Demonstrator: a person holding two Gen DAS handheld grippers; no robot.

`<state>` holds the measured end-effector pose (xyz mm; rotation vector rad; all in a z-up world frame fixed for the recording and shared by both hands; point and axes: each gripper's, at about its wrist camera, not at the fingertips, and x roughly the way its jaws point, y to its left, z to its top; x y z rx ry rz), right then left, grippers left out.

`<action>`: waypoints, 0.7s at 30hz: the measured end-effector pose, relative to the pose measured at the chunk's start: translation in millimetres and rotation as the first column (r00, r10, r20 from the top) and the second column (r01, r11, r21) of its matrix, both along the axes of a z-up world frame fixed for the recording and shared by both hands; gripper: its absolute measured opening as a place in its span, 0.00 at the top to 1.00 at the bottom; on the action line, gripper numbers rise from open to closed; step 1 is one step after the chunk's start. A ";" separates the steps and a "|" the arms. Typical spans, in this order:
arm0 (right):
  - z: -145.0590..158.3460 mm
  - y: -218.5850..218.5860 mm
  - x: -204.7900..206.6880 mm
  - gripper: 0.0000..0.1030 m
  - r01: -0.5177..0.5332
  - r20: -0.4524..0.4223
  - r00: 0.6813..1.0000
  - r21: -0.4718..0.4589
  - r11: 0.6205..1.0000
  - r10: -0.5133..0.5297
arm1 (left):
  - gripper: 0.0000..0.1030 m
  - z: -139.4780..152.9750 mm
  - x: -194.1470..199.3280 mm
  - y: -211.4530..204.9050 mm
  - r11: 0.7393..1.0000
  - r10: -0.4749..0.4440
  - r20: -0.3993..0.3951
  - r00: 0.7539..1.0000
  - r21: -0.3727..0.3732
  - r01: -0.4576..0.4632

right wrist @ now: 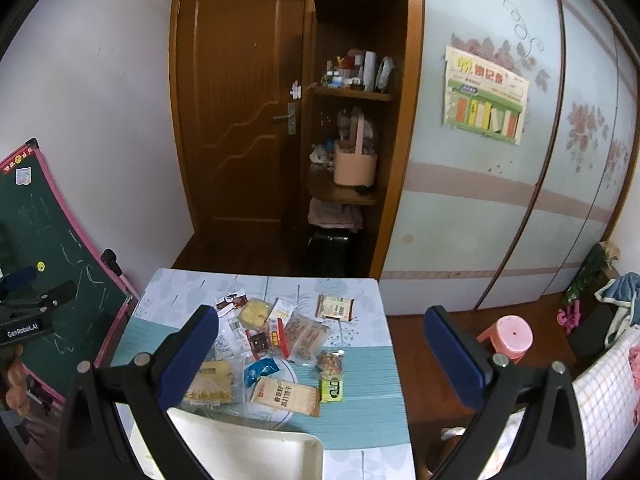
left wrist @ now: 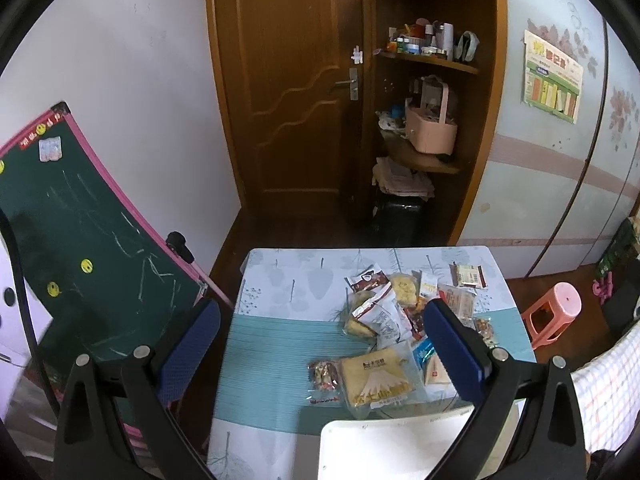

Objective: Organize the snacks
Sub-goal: 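Move both grippers over the snack pile beyond the white tray, then grasp the clear nut packet with the left gripper while the right grasps another nut packet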

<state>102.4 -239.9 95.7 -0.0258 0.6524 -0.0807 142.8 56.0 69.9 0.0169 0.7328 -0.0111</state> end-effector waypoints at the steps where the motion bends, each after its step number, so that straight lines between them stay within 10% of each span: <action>1: -3.0 -0.9 4.6 0.00 0.000 -0.006 1.000 0.002 1.000 0.000 | 0.02 -3.5 3.3 0.0 1.000 0.002 -0.004 1.000 -0.010 -0.002; 21: -79.8 -25.9 64.3 0.00 0.008 -0.163 0.987 0.049 0.999 0.000 | 0.02 -89.8 52.1 -9.0 0.999 -0.028 -0.172 0.985 0.013 0.031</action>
